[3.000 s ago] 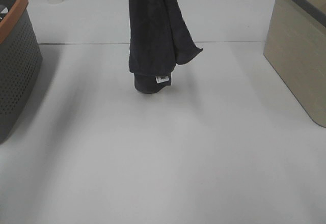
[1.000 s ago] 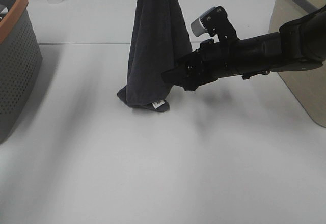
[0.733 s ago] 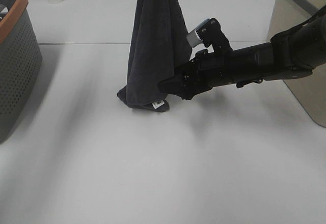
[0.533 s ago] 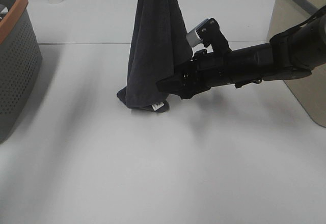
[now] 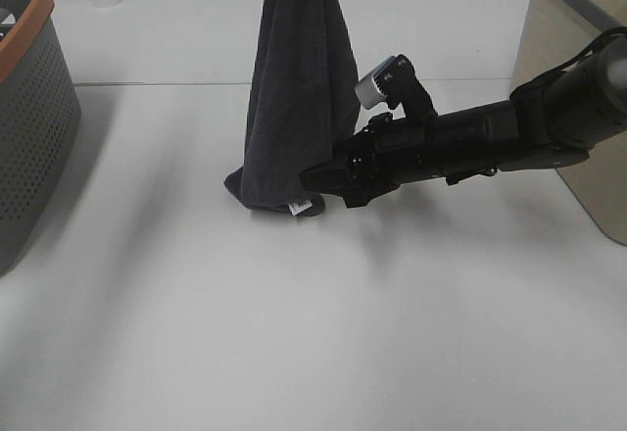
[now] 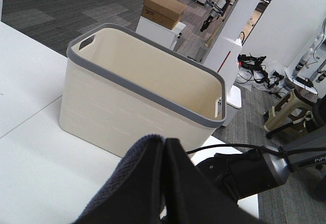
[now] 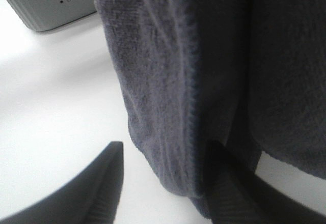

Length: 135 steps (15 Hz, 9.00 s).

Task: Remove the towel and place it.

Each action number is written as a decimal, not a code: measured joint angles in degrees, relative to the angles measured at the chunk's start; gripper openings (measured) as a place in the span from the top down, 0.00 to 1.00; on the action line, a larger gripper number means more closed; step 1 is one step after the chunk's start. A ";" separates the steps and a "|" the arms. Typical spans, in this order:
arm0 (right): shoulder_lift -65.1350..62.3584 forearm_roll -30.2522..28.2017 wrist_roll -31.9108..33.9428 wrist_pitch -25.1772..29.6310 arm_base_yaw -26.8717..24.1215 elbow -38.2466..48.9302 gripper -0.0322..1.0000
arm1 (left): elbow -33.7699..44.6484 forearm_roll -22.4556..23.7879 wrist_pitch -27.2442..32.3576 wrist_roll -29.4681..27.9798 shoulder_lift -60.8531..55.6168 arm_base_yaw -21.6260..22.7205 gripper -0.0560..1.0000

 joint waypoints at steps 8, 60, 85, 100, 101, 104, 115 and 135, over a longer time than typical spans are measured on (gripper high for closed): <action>-2.69 -3.61 12.55 -2.41 0.00 0.00 0.95 | 0.00 0.00 2.81 -2.69 0.00 0.00 0.95; -26.18 -98.84 78.55 -38.04 7.51 15.99 0.95 | 59.47 -33.92 36.27 35.52 -12.09 4.35 0.95; -32.14 -93.51 78.61 -46.58 7.68 11.40 0.28 | 35.81 -9.17 41.14 14.27 -12.03 4.35 0.16; -30.31 -64.40 83.37 -35.64 2.58 -18.85 0.28 | 12.55 -79.64 94.48 100.61 -16.27 8.82 0.22; -29.45 -64.86 87.49 -30.19 0.23 -21.77 0.28 | 9.80 -91.21 97.86 110.18 -16.27 10.94 0.22; -24.58 -88.01 109.72 -5.21 -5.10 -37.87 0.28 | 0.52 -108.12 112.19 120.78 -16.27 17.53 0.22; -19.60 -105.31 121.70 27.50 -5.10 -54.49 0.30 | -2.46 -100.73 133.61 115.45 -16.50 17.99 0.22; -87.49 -101.07 123.42 17.99 -5.10 23.20 0.30 | 67.67 -97.80 129.20 114.08 -92.42 17.99 0.22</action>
